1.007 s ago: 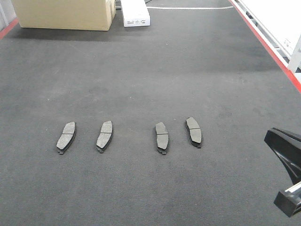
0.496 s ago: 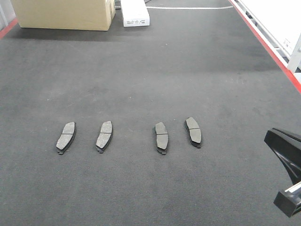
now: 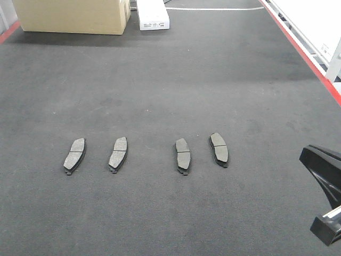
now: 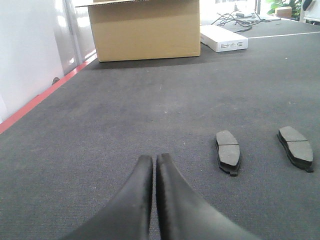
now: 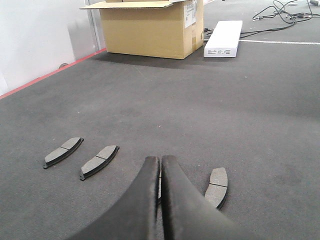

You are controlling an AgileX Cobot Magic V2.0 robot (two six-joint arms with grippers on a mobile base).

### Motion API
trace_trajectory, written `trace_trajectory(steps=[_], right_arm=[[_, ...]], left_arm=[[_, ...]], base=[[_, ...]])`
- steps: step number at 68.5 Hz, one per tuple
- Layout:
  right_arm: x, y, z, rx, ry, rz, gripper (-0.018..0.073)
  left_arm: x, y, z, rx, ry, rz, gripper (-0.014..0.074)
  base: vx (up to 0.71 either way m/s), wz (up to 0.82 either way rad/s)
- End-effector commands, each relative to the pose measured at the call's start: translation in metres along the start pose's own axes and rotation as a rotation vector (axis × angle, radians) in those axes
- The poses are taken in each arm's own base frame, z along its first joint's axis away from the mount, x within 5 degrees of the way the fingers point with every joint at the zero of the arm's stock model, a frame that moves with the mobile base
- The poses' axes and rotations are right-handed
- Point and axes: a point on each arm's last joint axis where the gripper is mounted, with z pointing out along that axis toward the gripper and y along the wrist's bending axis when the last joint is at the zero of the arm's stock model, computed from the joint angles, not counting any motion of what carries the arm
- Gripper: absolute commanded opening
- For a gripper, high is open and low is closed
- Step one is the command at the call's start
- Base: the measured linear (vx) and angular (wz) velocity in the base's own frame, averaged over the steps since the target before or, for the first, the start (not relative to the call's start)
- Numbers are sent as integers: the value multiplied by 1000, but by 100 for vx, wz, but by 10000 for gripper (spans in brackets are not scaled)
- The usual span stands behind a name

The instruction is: Move and align brake pads A on conveyor

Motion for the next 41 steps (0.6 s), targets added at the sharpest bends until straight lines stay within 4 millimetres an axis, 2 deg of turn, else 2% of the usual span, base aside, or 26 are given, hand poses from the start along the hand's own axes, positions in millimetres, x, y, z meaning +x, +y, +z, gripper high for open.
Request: trace_trajectory(steps=[1,41], right_arm=[[-16,2,-2,-16,-94,-11,-6],[-15,2,-2,-14,-92,-25,-6]], left_arm=[[-10,0,-2,1,-92,-9,-6],[-10,0,-2,1,-89,-9,-6]], base=[[0,0],[0,0]])
